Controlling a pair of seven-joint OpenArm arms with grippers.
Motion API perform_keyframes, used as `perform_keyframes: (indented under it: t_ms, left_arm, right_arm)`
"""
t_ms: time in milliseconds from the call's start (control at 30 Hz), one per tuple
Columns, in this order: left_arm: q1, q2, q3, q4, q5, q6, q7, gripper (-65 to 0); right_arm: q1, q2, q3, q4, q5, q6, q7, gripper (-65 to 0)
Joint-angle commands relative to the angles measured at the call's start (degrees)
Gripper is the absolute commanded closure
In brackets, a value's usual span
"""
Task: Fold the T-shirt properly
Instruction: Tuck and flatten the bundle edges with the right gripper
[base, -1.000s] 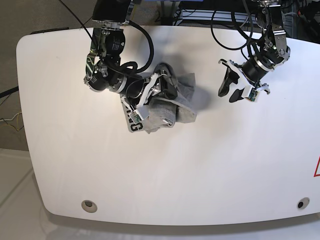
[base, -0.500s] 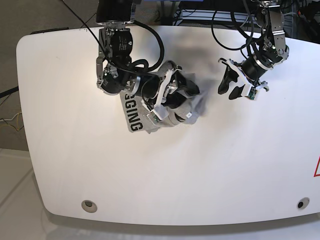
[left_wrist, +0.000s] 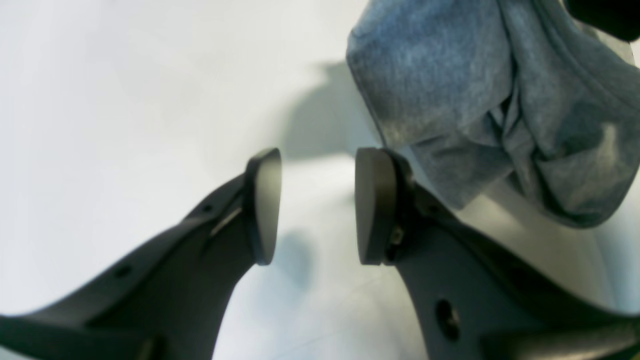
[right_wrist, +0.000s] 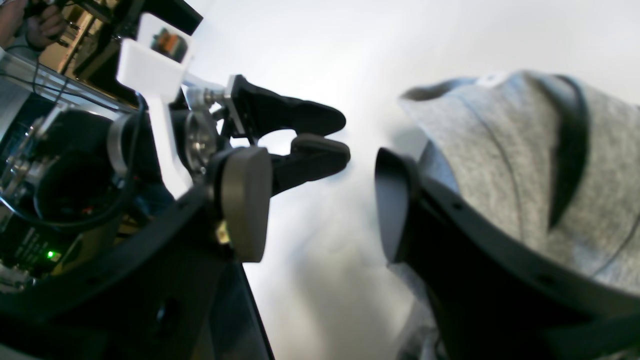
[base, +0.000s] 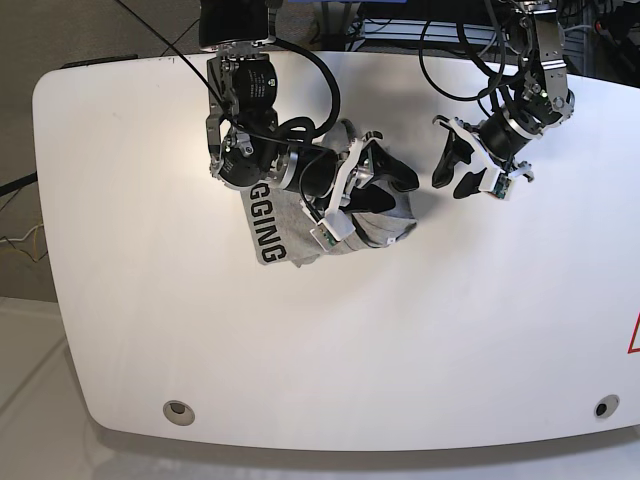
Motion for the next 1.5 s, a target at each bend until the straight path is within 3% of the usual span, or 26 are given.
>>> perform_keyframes:
  t_ms: [0, 500, 600, 733, 1133, 1467]
  left_arm:
    - [-0.31, -0.34, -0.13, 0.87, -1.13, -0.12, -1.31, -22.8]
    - [-0.14, -0.34, -0.13, 0.87, -1.13, -0.12, -1.31, -22.8]
    - [-0.14, -0.34, -0.13, 0.87, -1.13, -0.12, -1.31, -22.8]
    - [-0.22, -0.34, -0.13, 0.87, -1.13, -0.12, -1.31, -22.8]
    - [-0.22, -0.34, 1.19, 0.87, -1.13, -0.12, -1.31, -22.8]
    - [-0.22, -0.34, 1.19, 0.87, -1.13, -0.12, -1.31, -22.8]
  right_arm:
    - [1.08, 0.05, -0.17, 1.24, 1.45, 0.12, 1.68, -32.0]
    - [1.17, 6.03, 10.65, 3.52, 1.89, 0.56, 3.09, -30.0]
    - [1.17, 7.61, 10.65, 3.43, 1.89, 0.65, 3.27, -21.4]
    - [0.82, 8.05, 10.65, 3.35, 1.63, 0.65, 3.44, 0.0]
    - [-0.59, 8.32, 10.29, 3.26, 1.01, 3.73, 3.44, 0.0]
    - [-1.73, 8.23, 10.38, 3.26, -4.44, 4.03, 3.44, 0.0]
